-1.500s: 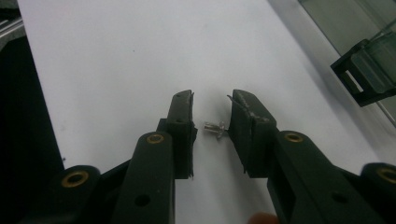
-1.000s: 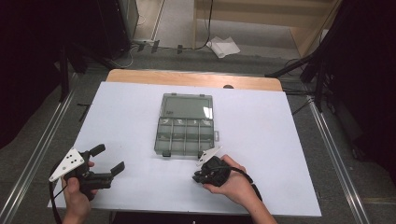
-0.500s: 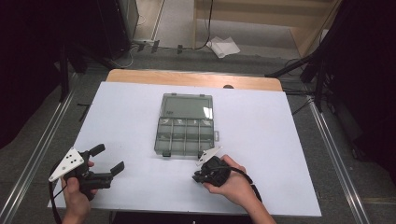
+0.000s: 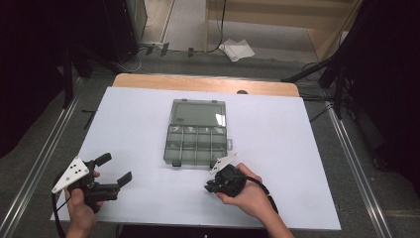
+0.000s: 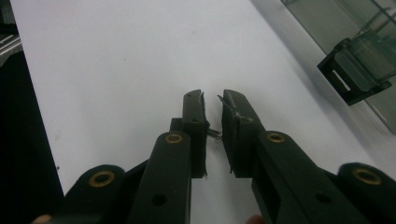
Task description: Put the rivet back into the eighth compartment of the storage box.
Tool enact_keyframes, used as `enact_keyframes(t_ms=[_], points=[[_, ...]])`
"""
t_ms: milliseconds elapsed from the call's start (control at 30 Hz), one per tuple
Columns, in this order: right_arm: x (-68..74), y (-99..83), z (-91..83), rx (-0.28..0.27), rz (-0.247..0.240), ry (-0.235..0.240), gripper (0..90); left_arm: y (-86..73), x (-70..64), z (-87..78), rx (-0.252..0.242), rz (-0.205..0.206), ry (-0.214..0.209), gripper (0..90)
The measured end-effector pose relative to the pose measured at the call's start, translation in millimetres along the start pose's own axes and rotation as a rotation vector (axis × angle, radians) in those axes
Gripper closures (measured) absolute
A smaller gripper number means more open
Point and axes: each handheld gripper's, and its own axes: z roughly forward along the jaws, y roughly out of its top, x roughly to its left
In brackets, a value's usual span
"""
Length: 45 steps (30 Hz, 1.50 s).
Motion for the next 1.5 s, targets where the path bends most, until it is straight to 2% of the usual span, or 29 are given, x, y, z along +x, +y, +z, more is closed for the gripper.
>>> enact_keyframes(t_ms=[533,1133,1500], points=[[-3.5,3.1,-9.8,-0.018,0.014,0.003,81.2,0.0,-0.5,0.4,0.003,0.004,-0.002,0.0],[-5.7,11.4,-22.2,-0.023,-0.003,-0.006,81.2,0.0,-1.0,0.3,0.003,0.004,-0.001,0.0],[-7.6,17.4,-28.5,-0.029,0.003,-0.002,81.2,0.1,-1.1,0.2,0.002,0.004,-0.001,0.0]])
